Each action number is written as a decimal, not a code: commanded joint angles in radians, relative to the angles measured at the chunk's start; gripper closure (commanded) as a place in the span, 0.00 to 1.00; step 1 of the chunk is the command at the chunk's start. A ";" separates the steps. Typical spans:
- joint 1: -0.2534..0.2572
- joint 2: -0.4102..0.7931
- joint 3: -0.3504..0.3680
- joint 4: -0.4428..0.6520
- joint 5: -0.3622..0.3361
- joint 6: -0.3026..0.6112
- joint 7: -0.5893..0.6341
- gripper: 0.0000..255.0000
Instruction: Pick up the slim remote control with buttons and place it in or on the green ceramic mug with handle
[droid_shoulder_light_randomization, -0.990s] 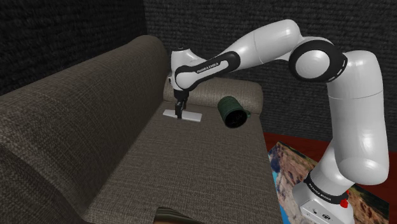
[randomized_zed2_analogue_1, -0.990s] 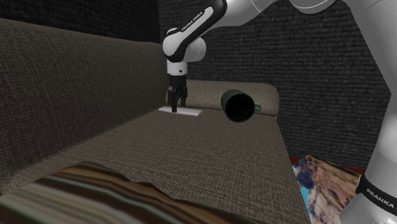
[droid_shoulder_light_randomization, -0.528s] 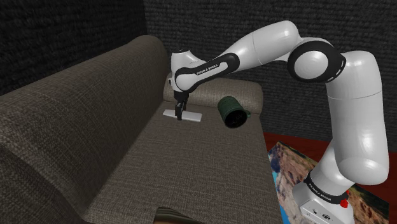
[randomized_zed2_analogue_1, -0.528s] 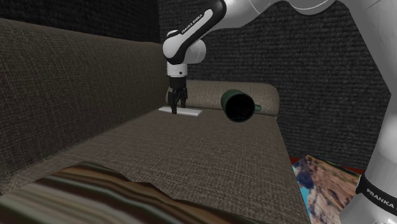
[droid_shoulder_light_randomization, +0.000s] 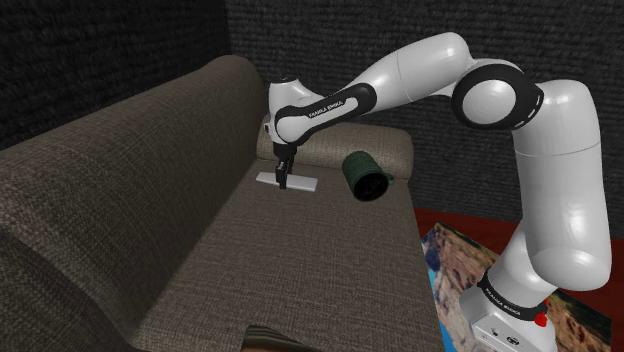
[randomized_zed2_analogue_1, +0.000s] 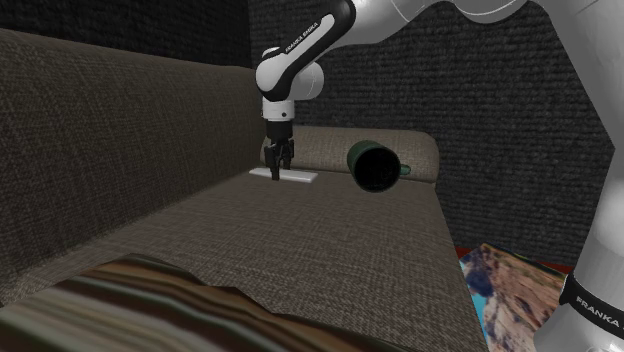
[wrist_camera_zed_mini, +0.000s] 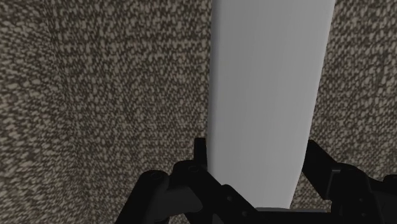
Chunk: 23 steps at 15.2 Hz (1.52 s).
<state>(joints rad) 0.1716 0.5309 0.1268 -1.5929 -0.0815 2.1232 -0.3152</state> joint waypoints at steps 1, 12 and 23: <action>0.000 0.000 0.000 0.000 0.000 0.000 0.000 1.00; -0.002 -0.047 0.004 0.052 0.008 -0.098 -0.005 1.00; -0.001 -0.083 0.008 0.146 0.015 -0.228 -0.011 1.00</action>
<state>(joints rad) 0.1706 0.4504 0.1342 -1.4565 -0.0675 1.9072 -0.3253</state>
